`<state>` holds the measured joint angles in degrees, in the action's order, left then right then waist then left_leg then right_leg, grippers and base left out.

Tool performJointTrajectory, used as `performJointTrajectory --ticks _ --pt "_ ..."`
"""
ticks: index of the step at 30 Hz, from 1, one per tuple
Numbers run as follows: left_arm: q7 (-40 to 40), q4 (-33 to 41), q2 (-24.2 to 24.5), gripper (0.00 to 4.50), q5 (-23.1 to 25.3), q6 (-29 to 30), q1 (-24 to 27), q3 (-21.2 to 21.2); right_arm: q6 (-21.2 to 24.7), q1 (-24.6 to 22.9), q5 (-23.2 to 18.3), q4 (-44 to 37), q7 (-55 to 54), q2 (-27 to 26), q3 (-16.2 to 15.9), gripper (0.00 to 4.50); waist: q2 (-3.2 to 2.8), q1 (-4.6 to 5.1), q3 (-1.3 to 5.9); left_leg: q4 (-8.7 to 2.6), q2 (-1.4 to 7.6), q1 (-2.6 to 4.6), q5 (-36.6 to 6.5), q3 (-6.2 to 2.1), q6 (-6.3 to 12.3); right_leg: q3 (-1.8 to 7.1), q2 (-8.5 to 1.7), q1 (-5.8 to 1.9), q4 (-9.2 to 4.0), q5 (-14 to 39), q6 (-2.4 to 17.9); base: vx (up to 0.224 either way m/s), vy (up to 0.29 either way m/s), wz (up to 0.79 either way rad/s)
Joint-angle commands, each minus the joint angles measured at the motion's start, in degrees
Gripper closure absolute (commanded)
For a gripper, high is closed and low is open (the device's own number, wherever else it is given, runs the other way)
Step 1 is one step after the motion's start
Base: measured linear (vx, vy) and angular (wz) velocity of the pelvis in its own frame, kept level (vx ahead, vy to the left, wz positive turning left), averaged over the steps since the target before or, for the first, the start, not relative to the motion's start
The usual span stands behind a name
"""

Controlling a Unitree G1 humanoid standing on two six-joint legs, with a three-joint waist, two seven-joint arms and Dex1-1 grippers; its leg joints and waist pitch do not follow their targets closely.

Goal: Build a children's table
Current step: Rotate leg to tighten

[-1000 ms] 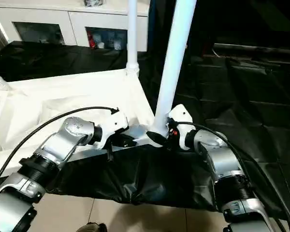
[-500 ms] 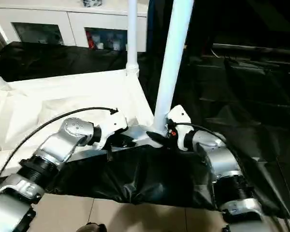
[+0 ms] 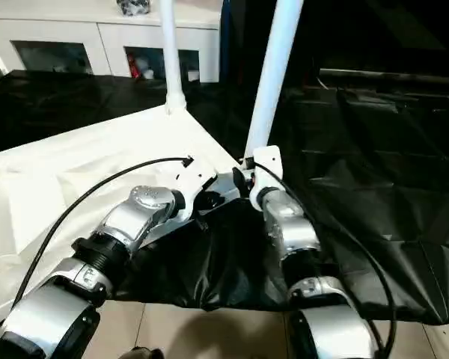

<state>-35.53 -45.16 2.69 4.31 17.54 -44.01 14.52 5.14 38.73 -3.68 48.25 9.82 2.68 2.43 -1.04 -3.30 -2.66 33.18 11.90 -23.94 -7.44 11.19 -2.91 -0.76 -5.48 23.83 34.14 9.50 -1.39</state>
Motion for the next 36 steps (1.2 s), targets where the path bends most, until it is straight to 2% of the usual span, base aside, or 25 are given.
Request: performJointTrajectory --ticks 1,2,3,5,6,11,12,14,15,19,20,21,28,29,32,34,36 --pt "2.63 0.28 -0.28 4.5 -0.3 -4.0 -2.07 -1.53 0.29 -0.32 -0.61 2.6 2.55 -3.4 -1.66 1.17 0.51 0.1 4.05 -3.82 0.11 2.25 -20.83 -0.38 -0.27 0.03 -1.25 -1.77 -4.69 17.37 9.07 0.0 0.0 0.0" --pt "1.8 0.59 -0.01 4.5 -0.29 -4.32 -1.78 -1.21 0.08 -0.28 -0.47 2.5 2.84 -3.1 -1.86 0.99 0.52 0.11 4.03 -3.85 0.16 2.25 -20.95 -0.38 -0.27 0.04 -1.24 -1.77 -4.73 17.56 9.02 0.0 0.0 0.0" --pt "-0.04 1.21 0.57 4.5 -0.3 -5.19 -1.17 -0.52 -0.53 -0.24 0.42 2.13 3.51 -2.14 -2.66 0.99 0.46 0.13 3.99 -3.89 0.15 2.24 -21.42 -0.42 -0.23 0.02 -1.21 -1.7 -4.78 18.12 8.88 0.0 0.0 0.0" --pt "-1.3 1.59 1.06 4.5 -0.3 -5.47 -0.74 -0.09 -1.06 -0.43 1.37 1.46 4.22 -1.08 -3.55 0.78 0.48 0.48 4.05 -4.06 0.1 1.81 -21.03 -0.6 -0.43 -0.11 -1.23 -2.06 -4.6 18.05 8.68 0.0 0.0 0.0" --pt "-1.91 1.75 1.3 4.5 -0.28 -5.59 -0.53 0.11 -1.38 -0.56 1.9 1.11 4.64 -0.49 -4.02 0.78 0.45 0.49 4.03 -3.99 0.19 2.08 -21.38 -0.47 -0.51 -0.06 -1.15 -1.71 -4.72 18.08 8.78 0.0 0.0 0.0" --pt "-7.94 4.0 4.34 4.5 0.01 -8.16 1.83 1.73 -0.7 -3.85 1.89 -5.72 12.07 4.8 -5.08 0.78 0.53 0.3 4.1 -3.82 0.28 2.19 -20.7 -0.32 0.4 0.1 -1.17 -1.85 -4.72 16.45 9.5 0.0 0.0 0.0" --pt "-9.53 4.63 5.13 4.5 -0.11 -8.86 2.34 2.11 -0.39 -4.94 2.0 -7.48 14.52 6.28 -5.77 0.78 0.38 0.25 4.11 -3.85 0.33 2.04 -19.76 -0.33 0.61 0.1 -1.19 -1.99 -4.58 15.38 9.88 0.0 0.0 0.0" --pt "-11.84 5.78 6.32 4.5 -0.4 -9.26 3.18 2.64 0.48 -6.69 1.63 -10.53 18.37 8.46 -6.74 0.78 0.49 -0.16 4.06 -3.78 0.43 2.24 -19.45 -0.2 1.07 0.11 -1.08 -1.98 -4.61 14.76 9.96 0.0 0.0 0.0" --pt "-13.96 6.88 7.14 4.5 -0.83 -9.6 3.89 3.06 1.32 -8.01 1.03 -12.97 21.52 10.07 -7.41 0.78 0.38 -0.2 4.09 -3.8 0.41 2.02 -18.87 -0.27 1.27 0.13 -1.13 -2.15 -4.45 14.34 10.08 0.0 0.0 0.0" --pt "-18.79 9.58 8.97 4.5 -1.73 -10.36 5.45 4.11 2.38 -10.55 -0.46 -17.49 28.13 13.3 -8.65 0.78 0.34 -0.28 4.1 -3.79 0.52 2.08 -18.87 -0.22 1.49 0.17 -1.12 -2.04 -4.4 13.92 10.46 0.0 0.0 0.0" --pt "-21.29 11.2 9.95 4.5 -2.38 -10.07 6.29 4.69 2.69 -11.59 -0.98 -19.27 31.0 14.72 -9.2 0.78 0.38 -0.27 4.1 -3.85 0.53 2.01 -18.89 -0.28 1.42 0.13 -1.14 -2.13 -4.28 14.04 10.64 0.0 0.0 0.0" --pt "-22.06 11.69 10.26 4.5 -2.56 -9.96 6.54 4.88 2.68 -11.88 -1.06 -19.73 31.84 15.14 -9.38 0.78 0.13 -0.27 4.07 -3.89 0.55 2.11 -19.28 -0.29 1.37 0.15 -1.11 -2.07 -4.35 14.3 10.73 0.0 0.0 0.0" --pt "-32.13 17.7 14.57 4.5 -3.92 -8.05 9.3 7.26 4.63 -14.02 -3.1 -24.9 42.17 19.14 -11.77 0.78 0.16 -0.16 3.88 -4.14 0.72 2.26 -22.24 -0.38 0.43 0.19 -1.1 -1.78 -4.41 16.97 10.63 0.0 0.0 0.0" --pt "-32.78 18.06 14.9 4.5 -3.99 -7.96 9.45 7.4 4.95 -14.07 -3.14 -25.31 42.89 19.35 -11.98 0.93 0.17 -0.18 3.9 -4.16 0.72 2.21 -22.08 -0.41 0.35 0.18 -1.11 -1.85 -4.38 16.96 10.57 0.0 0.0 0.0" --pt "-33.64 18.62 15.49 4.5 -3.9 -7.59 9.58 7.67 5.11 -14.07 -2.77 -25.8 44.06 19.93 -12.74 1.03 0.17 -0.15 3.89 -4.09 0.7 2.27 -21.86 -0.32 0.17 0.27 -1.15 -1.7 -4.39 16.94 10.53 0.0 0.0 0.0" --pt "-34.83 19.17 16.36 4.5 -3.53 -7.43 9.71 8.08 4.34 -14.11 -1.24 -25.4 45.48 20.93 -14.39 1.21 0.14 -0.19 3.87 -4.09 0.72 2.39 -21.89 -0.33 0.0 0.26 -1.11 -1.62 -4.41 17.22 10.44 0.0 0.0 0.0" --pt "-35.01 19.17 16.73 4.5 -3.5 -7.53 9.74 8.19 4.34 -14.04 -1.39 -25.29 45.67 20.76 -14.36 1.41 0.17 -0.17 3.9 -4.06 0.69 2.3 -21.56 -0.33 0.06 0.28 -1.15 -1.66 -4.33 16.8 10.54 0.0 0.0 0.0"
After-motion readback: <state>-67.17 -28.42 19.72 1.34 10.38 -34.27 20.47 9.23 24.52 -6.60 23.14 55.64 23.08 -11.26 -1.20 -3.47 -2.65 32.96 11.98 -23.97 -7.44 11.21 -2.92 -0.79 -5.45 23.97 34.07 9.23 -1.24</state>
